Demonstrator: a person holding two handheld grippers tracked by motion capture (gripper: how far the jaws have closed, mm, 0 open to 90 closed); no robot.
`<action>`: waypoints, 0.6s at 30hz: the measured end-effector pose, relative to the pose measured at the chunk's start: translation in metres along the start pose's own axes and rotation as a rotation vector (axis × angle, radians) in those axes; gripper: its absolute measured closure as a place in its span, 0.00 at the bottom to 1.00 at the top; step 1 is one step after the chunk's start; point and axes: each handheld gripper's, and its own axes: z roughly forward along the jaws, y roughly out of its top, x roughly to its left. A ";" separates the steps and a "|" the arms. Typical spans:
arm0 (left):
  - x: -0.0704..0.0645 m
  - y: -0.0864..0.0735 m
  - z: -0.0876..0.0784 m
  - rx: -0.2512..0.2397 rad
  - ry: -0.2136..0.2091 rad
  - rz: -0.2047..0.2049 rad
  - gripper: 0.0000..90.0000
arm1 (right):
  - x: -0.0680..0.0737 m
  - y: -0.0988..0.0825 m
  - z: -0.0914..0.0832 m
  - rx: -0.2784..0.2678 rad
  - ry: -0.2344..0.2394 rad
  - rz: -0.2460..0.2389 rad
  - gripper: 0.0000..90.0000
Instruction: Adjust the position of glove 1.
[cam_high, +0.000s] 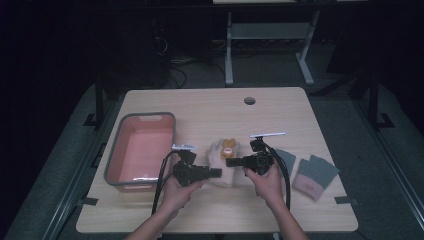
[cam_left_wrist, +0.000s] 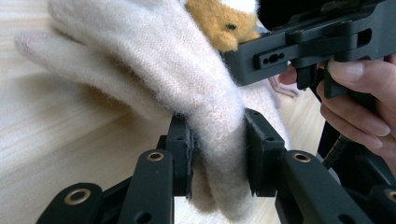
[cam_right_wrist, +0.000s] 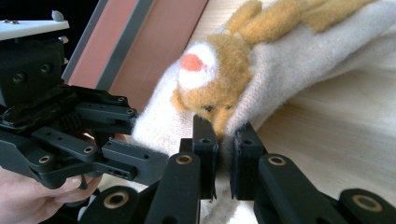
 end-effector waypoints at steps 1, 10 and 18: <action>-0.001 0.001 -0.002 -0.004 -0.003 -0.005 0.74 | 0.003 0.002 -0.002 -0.004 -0.002 -0.006 0.92; -0.003 0.012 -0.012 -0.019 -0.012 0.002 0.74 | 0.013 0.012 -0.006 -0.010 0.003 -0.022 0.92; -0.003 0.020 -0.024 -0.037 -0.018 0.028 0.74 | 0.024 0.021 -0.009 -0.018 0.015 -0.038 0.92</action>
